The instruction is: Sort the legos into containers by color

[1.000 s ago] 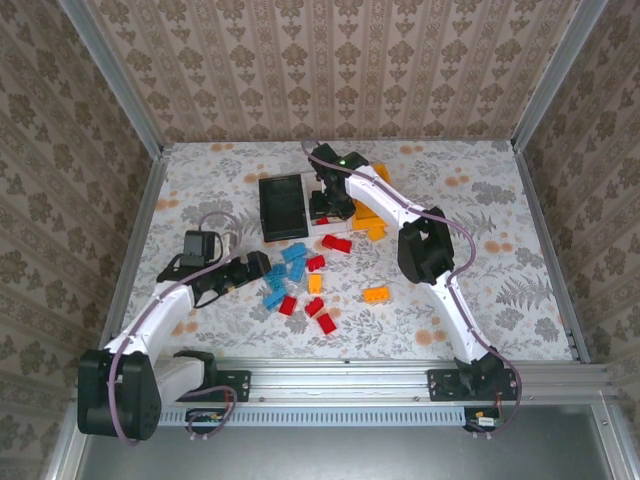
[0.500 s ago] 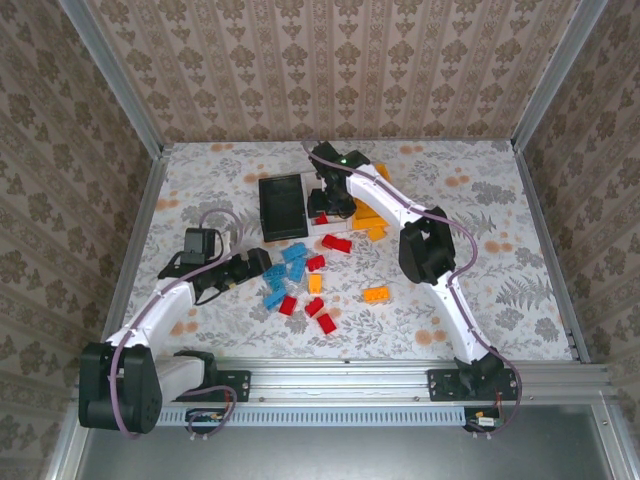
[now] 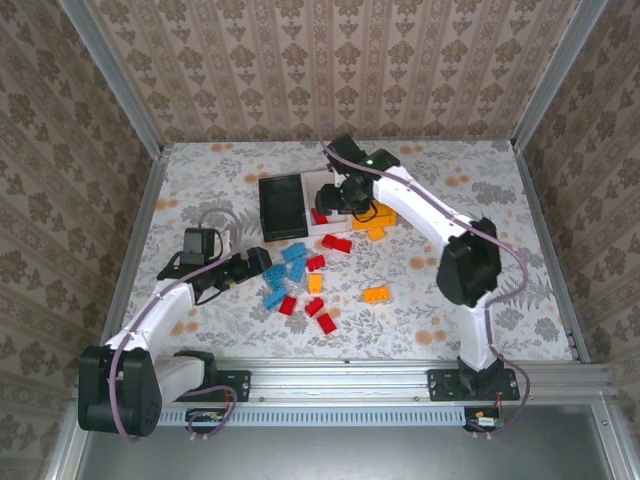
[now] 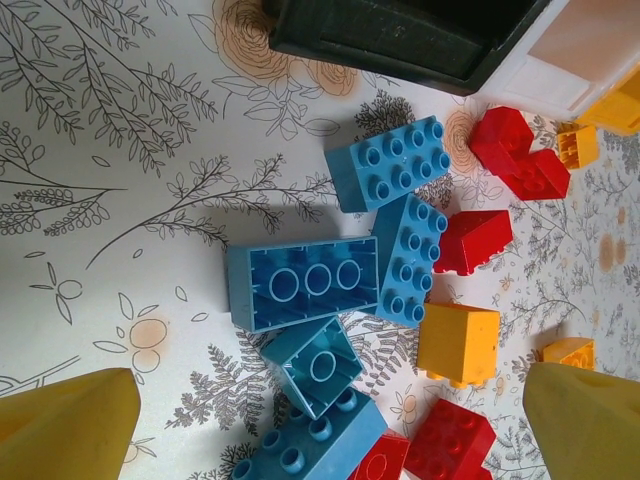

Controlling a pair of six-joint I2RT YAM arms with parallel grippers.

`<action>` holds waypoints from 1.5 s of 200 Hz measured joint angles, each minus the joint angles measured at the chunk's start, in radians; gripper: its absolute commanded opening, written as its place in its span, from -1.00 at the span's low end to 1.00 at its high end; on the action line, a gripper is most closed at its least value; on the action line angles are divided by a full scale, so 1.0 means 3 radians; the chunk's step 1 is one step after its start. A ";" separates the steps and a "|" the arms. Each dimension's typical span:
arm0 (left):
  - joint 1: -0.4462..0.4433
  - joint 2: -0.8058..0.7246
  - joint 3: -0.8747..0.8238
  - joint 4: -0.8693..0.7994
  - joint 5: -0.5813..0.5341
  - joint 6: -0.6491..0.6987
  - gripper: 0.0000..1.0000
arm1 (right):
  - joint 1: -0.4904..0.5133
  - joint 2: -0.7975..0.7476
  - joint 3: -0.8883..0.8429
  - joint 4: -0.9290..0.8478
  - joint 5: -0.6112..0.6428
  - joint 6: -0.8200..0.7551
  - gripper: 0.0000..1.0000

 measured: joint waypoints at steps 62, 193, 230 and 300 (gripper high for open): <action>-0.0203 -0.0131 0.0000 0.0019 -0.0020 -0.0064 0.99 | 0.0003 -0.1223 -0.1816 0.0085 0.0221 0.0022 0.53; -0.0467 -0.0334 -0.0001 0.0034 -0.0220 -0.0178 1.00 | 0.0258 -0.1116 -0.2880 0.0685 0.0109 0.0268 0.92; -0.0467 -0.0343 -0.0001 0.0031 -0.0244 -0.0178 1.00 | 0.0267 -0.0968 -0.2880 0.0727 0.0099 0.0267 0.86; -0.0467 -0.0249 -0.0001 0.0034 -0.0245 -0.0178 1.00 | 0.0273 -0.0890 -0.2880 0.0746 0.0131 0.0271 0.53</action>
